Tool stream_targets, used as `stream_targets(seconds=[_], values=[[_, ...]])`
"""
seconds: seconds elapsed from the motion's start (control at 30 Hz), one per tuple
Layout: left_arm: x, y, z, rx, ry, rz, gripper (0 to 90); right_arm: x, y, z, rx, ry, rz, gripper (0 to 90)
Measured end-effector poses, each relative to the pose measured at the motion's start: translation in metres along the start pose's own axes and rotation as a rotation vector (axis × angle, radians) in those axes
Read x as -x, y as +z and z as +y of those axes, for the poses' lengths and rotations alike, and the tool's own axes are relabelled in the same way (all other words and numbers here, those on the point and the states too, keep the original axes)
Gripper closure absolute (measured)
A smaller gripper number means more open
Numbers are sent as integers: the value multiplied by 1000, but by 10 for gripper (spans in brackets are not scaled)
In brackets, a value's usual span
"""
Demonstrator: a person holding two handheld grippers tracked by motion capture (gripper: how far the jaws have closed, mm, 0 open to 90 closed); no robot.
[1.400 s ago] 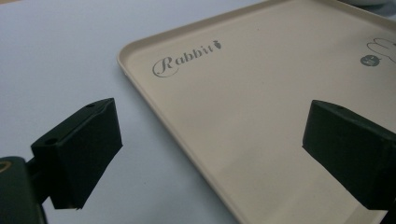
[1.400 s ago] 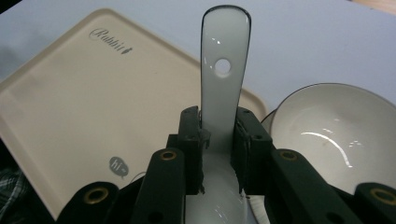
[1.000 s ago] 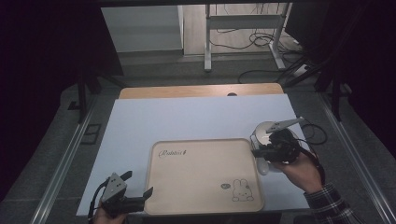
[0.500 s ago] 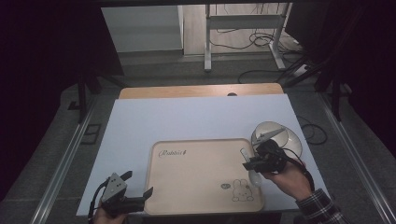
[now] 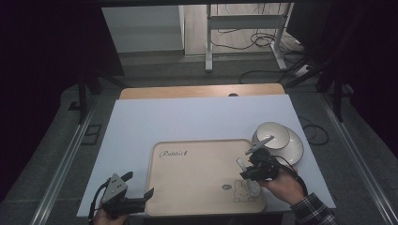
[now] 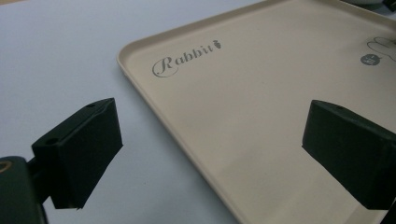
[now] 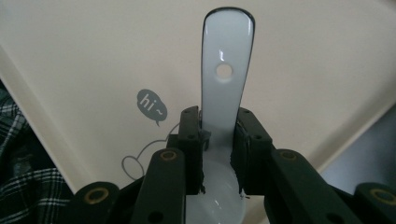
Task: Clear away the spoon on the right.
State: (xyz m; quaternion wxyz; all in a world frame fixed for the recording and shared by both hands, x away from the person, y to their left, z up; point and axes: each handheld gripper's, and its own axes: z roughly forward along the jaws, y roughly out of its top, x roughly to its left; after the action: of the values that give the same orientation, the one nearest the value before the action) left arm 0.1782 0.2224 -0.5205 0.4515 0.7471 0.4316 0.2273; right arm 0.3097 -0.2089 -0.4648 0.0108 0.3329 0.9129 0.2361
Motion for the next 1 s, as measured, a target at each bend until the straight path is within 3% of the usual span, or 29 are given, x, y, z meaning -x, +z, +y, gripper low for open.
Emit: stream_targets(seconds=[0.3, 0.37, 0.57, 0.7, 1.0], values=[[0, 0, 0, 1, -1, 0, 44, -2, 22, -5, -19, -12, -4, 740], [0, 0, 0, 1, 0, 0, 45, -1, 22, -5, 6, -4, -3, 659], [0, 0, 0, 0, 0, 1, 45, -2, 14, -7, 68, -3, -16, 630], [0, 0, 0, 0, 1, 1, 46, -7, 11, -10, 92, -40, -28, 674], [0, 0, 0, 1, 0, 1, 46, -19, 13, -14, 145, -107, -19, 874]])
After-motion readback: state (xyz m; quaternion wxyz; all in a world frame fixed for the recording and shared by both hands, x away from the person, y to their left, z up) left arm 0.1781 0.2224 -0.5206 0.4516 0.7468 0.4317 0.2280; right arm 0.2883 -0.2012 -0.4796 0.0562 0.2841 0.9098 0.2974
